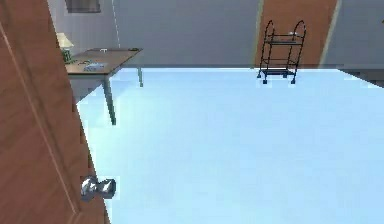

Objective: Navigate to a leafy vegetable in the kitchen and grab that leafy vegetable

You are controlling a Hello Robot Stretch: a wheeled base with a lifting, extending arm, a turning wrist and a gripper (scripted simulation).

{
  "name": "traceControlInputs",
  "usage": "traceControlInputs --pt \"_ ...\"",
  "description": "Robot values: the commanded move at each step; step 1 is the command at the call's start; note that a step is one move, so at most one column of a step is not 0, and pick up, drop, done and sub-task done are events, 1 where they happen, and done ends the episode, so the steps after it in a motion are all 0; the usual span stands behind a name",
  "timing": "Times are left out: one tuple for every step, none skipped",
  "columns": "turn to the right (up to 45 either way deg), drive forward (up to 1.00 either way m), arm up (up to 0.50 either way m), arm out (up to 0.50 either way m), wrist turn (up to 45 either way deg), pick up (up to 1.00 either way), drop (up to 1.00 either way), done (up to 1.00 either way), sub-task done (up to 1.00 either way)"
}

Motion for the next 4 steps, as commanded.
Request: traceControlInputs --pt "42.0 0.0 0.0 0.0 0.0 0.0 0.0 0.0 0.0" --pt "0.0 1.0 0.0 0.0 0.0 0.0 0.0 0.0 0.0" --pt "6.0 0.0 0.0 0.0 0.0 0.0 0.0 0.0 0.0" --pt "0.0 0.45 0.0 0.0 0.0 0.0 0.0 0.0 0.0"
